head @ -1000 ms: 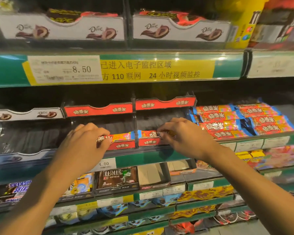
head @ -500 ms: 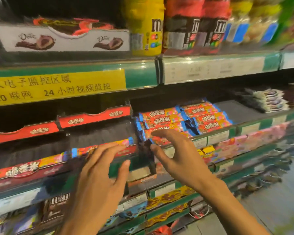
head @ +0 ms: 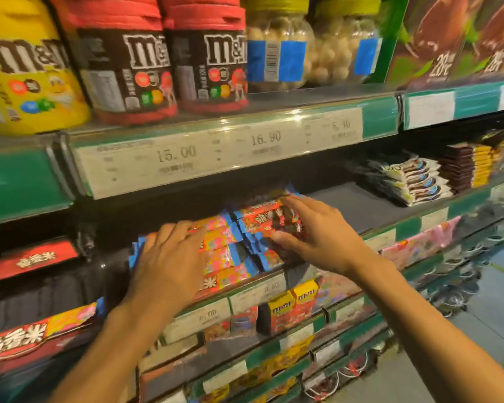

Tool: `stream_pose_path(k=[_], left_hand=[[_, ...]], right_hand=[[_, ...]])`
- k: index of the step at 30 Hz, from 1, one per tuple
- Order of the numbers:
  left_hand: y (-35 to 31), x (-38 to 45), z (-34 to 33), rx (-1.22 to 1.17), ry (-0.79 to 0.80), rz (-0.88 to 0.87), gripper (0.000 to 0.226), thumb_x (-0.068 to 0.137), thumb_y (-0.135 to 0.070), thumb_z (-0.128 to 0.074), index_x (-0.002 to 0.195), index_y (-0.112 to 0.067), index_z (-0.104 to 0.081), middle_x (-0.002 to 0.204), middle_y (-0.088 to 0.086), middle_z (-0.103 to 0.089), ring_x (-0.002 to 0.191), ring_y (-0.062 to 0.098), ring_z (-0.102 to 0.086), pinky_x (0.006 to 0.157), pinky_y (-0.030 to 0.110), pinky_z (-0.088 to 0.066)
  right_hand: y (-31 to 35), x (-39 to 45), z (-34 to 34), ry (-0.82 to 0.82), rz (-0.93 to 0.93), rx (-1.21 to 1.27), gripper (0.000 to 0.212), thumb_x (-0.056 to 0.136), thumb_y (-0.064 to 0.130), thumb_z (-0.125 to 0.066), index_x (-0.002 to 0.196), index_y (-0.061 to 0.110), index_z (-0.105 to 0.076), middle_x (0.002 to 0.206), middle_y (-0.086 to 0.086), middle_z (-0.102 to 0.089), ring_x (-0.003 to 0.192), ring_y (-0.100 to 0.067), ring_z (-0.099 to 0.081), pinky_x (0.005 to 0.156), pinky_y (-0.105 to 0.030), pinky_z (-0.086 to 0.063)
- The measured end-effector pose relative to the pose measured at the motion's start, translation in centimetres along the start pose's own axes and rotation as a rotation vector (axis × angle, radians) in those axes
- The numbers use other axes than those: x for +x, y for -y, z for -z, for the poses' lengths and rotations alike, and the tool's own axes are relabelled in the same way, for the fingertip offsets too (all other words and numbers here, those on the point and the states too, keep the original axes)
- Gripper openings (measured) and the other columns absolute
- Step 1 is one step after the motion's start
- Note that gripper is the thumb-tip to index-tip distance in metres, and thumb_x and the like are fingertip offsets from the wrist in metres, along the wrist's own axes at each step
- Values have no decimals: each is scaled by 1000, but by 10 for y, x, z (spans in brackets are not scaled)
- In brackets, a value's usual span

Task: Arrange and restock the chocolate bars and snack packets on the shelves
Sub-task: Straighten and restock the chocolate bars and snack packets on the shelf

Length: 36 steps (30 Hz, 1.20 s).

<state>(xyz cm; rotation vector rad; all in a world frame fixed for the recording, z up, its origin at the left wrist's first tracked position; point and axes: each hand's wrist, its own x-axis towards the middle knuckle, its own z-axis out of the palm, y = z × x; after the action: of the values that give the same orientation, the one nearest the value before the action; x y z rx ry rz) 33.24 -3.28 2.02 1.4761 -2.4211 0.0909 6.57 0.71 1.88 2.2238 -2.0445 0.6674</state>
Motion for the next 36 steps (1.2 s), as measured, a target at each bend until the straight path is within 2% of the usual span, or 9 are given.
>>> stream_pose_path(k=[2, 6, 8, 15, 21, 25, 29, 33, 36], left_hand=[[1, 7, -3, 22, -51, 0, 45, 85, -43, -47, 111, -16, -71, 107, 8, -66, 92, 35, -62, 82, 47, -51], [-6, 17, 4, -44, 22, 117, 32, 90, -34, -66, 118, -20, -65, 122, 6, -63, 113, 32, -55, 99, 40, -40], [-9, 20, 8, -106, 49, 155, 33, 86, -34, -71, 117, -26, -62, 120, 4, -63, 114, 29, -55, 98, 37, -41], [-19, 19, 16, -222, 9, 207, 23, 90, -32, -66, 110, -34, -55, 117, -1, -63, 108, 26, -59, 84, 37, -49], [-24, 8, 29, -317, -113, 188, 15, 93, -36, -60, 108, -38, -56, 105, -12, -63, 92, 13, -60, 73, 33, -48], [-21, -9, 37, -412, -155, 171, 17, 92, -39, -61, 104, -43, -50, 103, -17, -61, 96, 8, -59, 76, 37, -52], [-7, -38, 46, -508, -210, 140, 18, 95, -30, -60, 105, -42, -50, 102, -19, -58, 101, 6, -57, 77, 41, -55], [18, -73, 58, -513, -308, 160, 20, 97, -20, -57, 105, -38, -56, 104, -14, -63, 103, 10, -58, 81, 40, -53], [45, -105, 70, -434, -419, 167, 24, 93, -13, -60, 104, -35, -61, 98, -25, -62, 97, 8, -58, 84, 34, -48]], right_hand=[[-8, 15, -2, 38, 43, -44, 72, 91, 68, -40, 143, 18, -46, 144, -3, -52, 137, -23, -42, 111, -44, -34], [-13, 39, -7, 97, 63, -93, 45, 101, 46, -44, 138, 22, -51, 132, -3, -57, 128, -25, -47, 109, -41, -28], [-16, 45, -6, 106, 60, -97, 39, 100, 40, -49, 136, 26, -54, 128, -4, -57, 124, -27, -49, 106, -42, -30], [-22, 58, 2, 161, 46, -48, 31, 92, 47, -61, 118, 30, -59, 106, 4, -60, 115, -23, -51, 94, -38, -29], [-24, 66, 7, 243, 39, -31, 28, 87, 50, -66, 109, 32, -61, 105, 4, -66, 112, -26, -52, 99, -44, -36], [-18, 57, 15, 136, 32, 87, 15, 86, 34, -73, 89, 29, -60, 92, 8, -64, 96, -23, -62, 84, -38, -46], [11, 36, 21, -40, 52, 244, 10, 87, 20, -73, 95, 18, -67, 86, 5, -69, 83, -18, -67, 73, -33, -52], [62, 13, 21, -85, 103, 396, 12, 86, 20, -74, 92, 25, -65, 82, 18, -66, 80, 6, -63, 67, -6, -42], [106, 2, 16, -39, 177, 450, 13, 85, 24, -74, 92, 32, -66, 81, 18, -67, 79, 5, -63, 68, -16, -46]])
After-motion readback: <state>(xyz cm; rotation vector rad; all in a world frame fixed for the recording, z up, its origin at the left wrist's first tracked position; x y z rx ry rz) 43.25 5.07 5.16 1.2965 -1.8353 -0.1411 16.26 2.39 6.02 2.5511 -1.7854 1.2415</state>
